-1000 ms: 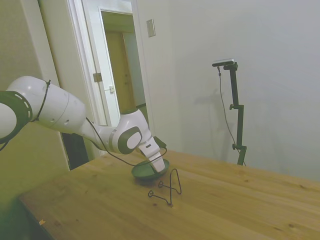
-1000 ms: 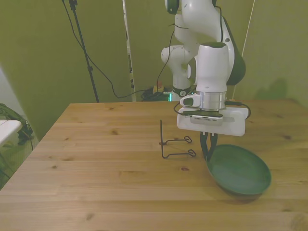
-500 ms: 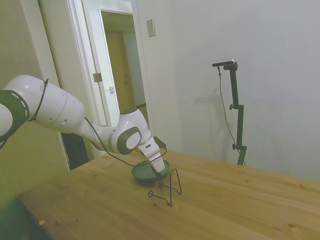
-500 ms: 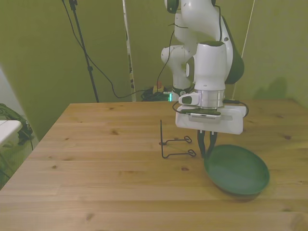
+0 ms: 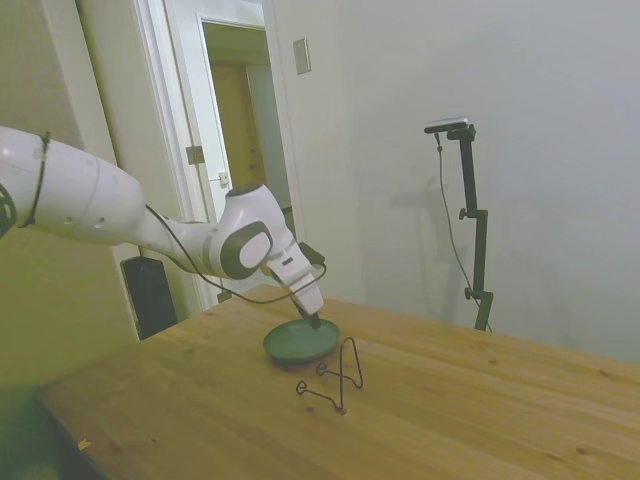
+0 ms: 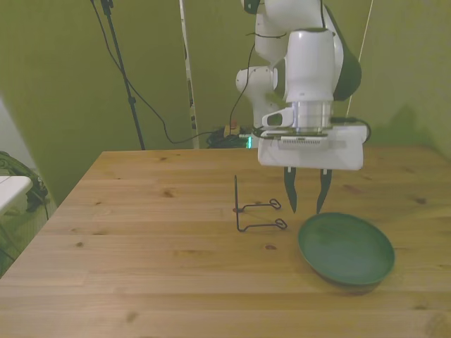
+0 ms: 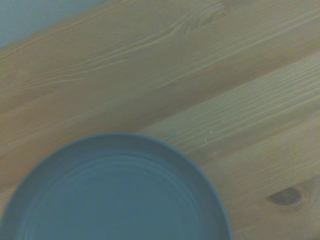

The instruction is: Unload the plate

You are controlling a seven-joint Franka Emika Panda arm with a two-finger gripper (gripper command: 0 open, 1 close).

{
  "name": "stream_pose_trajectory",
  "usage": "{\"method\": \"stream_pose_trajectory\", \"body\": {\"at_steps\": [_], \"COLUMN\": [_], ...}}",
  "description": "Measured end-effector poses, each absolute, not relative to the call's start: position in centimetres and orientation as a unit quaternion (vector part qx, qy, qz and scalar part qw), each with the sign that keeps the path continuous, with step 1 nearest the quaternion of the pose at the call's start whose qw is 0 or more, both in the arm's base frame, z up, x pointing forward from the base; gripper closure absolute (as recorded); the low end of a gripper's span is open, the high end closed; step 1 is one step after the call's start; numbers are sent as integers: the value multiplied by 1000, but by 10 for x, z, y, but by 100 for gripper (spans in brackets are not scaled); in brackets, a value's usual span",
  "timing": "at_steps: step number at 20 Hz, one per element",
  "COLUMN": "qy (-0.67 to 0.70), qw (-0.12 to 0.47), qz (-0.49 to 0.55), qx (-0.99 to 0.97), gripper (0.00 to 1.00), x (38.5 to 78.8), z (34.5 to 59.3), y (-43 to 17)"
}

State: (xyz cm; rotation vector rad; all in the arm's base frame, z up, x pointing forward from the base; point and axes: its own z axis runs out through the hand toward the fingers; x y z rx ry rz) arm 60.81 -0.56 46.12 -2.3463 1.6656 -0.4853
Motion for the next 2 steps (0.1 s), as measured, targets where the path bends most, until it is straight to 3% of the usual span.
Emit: {"method": "stream_pose_trajectory", "body": {"at_steps": [2], "qy": [560], "qw": [111], "qz": [-156], "qx": [-806], "gripper": [0], "x": [595], "z": [487], "y": [-2]}}
